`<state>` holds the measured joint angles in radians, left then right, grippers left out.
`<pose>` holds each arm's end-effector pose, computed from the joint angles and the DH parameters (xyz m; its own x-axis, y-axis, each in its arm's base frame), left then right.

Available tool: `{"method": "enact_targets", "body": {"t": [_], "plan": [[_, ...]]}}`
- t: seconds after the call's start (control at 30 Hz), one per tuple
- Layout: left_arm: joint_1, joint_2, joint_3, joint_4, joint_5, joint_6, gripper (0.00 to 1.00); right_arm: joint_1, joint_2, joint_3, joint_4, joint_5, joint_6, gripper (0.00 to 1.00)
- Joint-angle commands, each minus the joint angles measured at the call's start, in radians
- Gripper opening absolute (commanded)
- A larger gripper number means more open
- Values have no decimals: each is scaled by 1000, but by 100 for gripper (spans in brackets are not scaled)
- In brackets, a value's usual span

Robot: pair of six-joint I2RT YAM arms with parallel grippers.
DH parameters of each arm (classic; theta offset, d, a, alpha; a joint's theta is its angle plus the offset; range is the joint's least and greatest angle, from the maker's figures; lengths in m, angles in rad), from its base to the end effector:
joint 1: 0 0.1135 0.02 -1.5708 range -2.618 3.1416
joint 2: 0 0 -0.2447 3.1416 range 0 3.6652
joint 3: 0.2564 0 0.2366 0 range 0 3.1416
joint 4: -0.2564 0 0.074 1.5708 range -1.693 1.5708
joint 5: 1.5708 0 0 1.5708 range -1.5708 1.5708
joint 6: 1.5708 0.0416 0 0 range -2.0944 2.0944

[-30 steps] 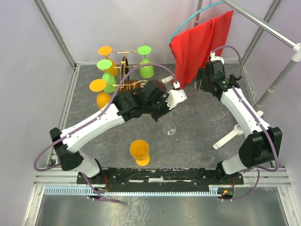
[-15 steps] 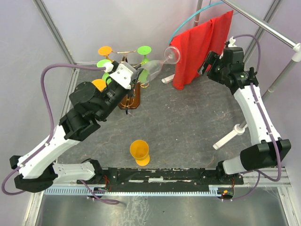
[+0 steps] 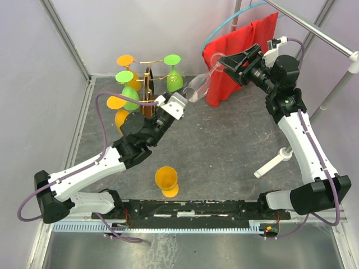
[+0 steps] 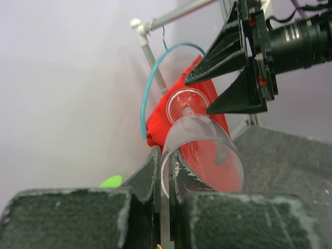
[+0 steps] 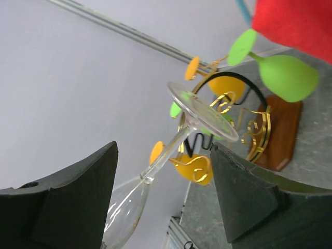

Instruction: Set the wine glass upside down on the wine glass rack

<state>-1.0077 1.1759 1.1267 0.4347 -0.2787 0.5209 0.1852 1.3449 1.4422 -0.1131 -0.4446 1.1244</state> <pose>0.1501 -0.2163 0.4309 0.5110 0.0869 -0.8552 0.4872 0.7903 0.3714 0.2903 0.0726 0.4322 -0.5379 0.7277 -0.4255 -0.2402 0.3515 0.9048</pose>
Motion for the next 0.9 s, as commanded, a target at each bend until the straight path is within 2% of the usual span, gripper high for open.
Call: {"method": "enact_targets", "body": {"t": [0.0,0.2,0.63,0.87], "plan": [[-2,-6,-9,323,11,72,3,17,-11,22,172,-49,83,79],[-3,17,-31,394,3,94,3,38,20,55,138,-52,91,77],[-2,77,-89,608,-17,45,3,109,65,93,283,-10,129,75],[-2,105,-81,688,-108,103,3,111,48,113,183,-13,31,71]]}}
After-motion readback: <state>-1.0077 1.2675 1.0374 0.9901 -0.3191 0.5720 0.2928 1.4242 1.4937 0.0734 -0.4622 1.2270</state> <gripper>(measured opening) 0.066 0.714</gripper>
